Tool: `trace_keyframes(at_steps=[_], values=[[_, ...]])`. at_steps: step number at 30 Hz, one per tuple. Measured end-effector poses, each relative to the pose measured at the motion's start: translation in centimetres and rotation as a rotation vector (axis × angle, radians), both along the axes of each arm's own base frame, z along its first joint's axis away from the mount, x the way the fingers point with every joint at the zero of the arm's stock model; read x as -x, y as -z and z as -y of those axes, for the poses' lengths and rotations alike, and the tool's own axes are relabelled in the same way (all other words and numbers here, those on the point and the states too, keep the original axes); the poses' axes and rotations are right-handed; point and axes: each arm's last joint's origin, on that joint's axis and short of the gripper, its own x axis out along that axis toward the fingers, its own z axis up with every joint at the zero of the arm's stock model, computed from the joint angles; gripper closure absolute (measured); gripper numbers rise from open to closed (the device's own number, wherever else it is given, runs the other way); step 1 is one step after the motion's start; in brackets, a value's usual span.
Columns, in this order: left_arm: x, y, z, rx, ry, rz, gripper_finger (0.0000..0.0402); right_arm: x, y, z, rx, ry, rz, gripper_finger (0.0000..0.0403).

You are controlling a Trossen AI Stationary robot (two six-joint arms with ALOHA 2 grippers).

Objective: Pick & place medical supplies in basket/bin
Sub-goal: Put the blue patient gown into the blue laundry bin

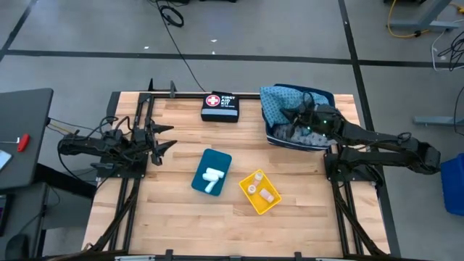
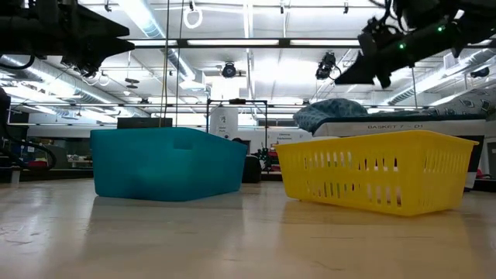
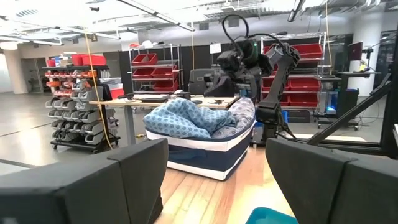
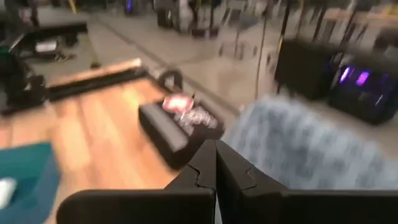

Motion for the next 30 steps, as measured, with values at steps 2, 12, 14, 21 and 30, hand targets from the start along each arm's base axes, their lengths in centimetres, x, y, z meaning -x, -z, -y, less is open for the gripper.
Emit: trace_keyframes(at_steps=[2,12,14,21,30], values=[[0.0,0.0,0.0,0.003,0.001,0.002,0.013,0.0,-0.5,0.2,0.07,0.031,0.018,0.0403],[0.1,-0.3,0.0,0.005,0.0,0.031,0.013,-0.9,0.3,4.7,0.178,0.139,0.027,0.0403],[0.1,-0.3,0.0,0.005,0.0,0.031,0.013,-0.9,1.4,6.0,0.156,0.184,-0.014,0.0403],[0.1,-0.3,0.0,0.004,0.0,0.027,0.013,-0.4,7.8,8.3,-0.21,0.271,-0.279,0.0403],[0.1,-0.3,0.0,-0.007,-0.002,0.024,0.013,-0.1,12.5,8.1,-0.483,0.233,-0.476,0.0403]])
